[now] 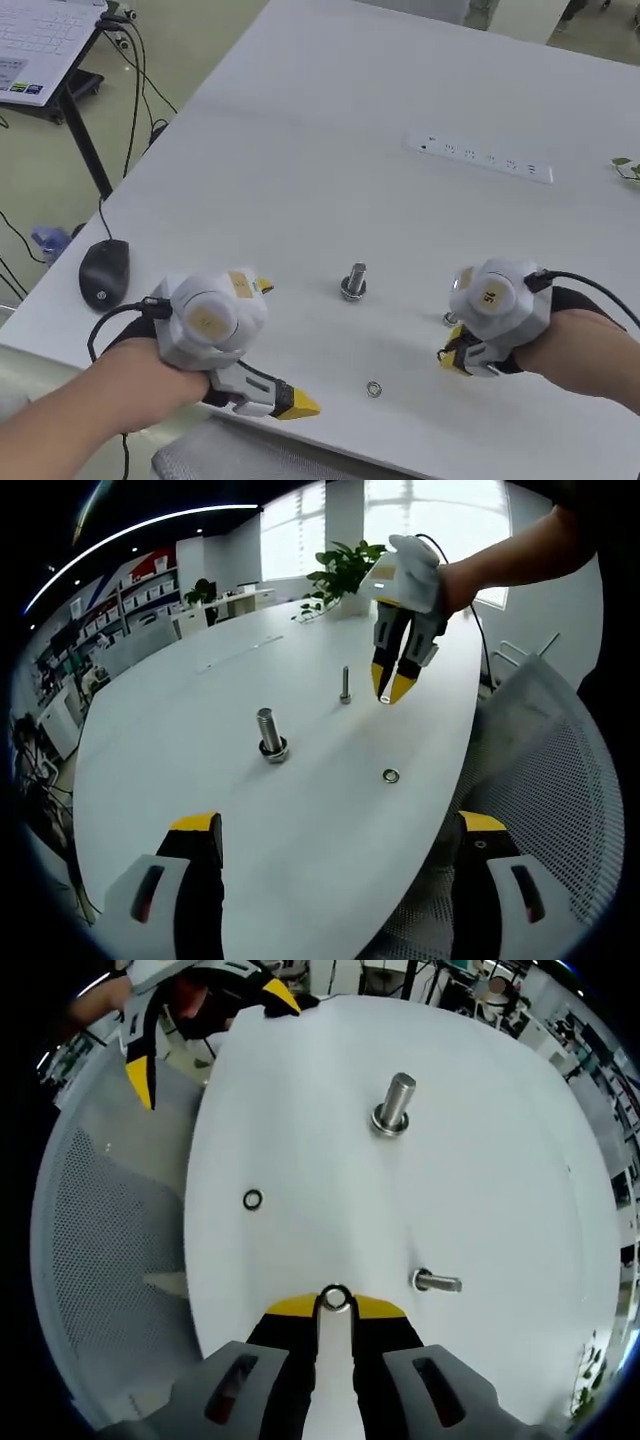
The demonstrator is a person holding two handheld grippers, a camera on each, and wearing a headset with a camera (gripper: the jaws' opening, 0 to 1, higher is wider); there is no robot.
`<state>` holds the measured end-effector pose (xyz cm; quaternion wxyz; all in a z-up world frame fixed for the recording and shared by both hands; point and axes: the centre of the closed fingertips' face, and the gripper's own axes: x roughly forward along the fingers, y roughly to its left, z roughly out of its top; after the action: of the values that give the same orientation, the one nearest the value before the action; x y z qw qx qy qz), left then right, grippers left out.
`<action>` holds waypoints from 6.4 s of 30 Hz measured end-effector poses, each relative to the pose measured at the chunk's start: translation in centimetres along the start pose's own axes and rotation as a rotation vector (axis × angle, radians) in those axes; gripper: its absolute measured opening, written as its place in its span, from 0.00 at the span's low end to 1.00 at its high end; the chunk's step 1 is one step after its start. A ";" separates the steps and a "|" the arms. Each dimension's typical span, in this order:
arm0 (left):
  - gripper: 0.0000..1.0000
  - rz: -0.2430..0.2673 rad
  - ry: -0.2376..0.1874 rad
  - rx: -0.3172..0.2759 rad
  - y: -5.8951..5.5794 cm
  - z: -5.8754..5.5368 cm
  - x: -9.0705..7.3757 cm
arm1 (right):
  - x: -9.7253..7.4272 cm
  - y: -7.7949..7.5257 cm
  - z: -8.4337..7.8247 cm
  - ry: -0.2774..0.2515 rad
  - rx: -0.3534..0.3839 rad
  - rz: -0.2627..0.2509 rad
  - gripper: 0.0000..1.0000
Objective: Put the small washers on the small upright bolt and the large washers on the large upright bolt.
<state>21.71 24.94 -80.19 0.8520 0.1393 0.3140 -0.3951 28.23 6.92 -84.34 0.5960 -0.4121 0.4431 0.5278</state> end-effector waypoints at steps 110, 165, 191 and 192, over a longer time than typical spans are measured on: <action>0.85 -0.062 0.017 -0.015 0.3 -1.1 1.0 | 2.2 -5.7 0.2 0.108 0.056 0.006 0.13; 0.85 -0.034 -0.016 -0.002 0.0 0.6 -0.6 | -0.2 1.9 7.8 -0.089 -0.150 0.062 0.34; 0.85 -0.038 -0.021 0.019 -0.4 1.2 -0.3 | 3.9 7.0 7.3 -0.077 -0.284 0.117 0.31; 0.85 -0.038 -0.016 0.022 -0.4 1.1 -0.3 | 4.0 7.0 7.2 -0.078 -0.286 0.115 0.31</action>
<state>21.71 24.31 -79.16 0.8452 0.1393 0.3056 -0.4158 22.18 15.65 -86.40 0.5169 -0.4460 0.3626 0.6344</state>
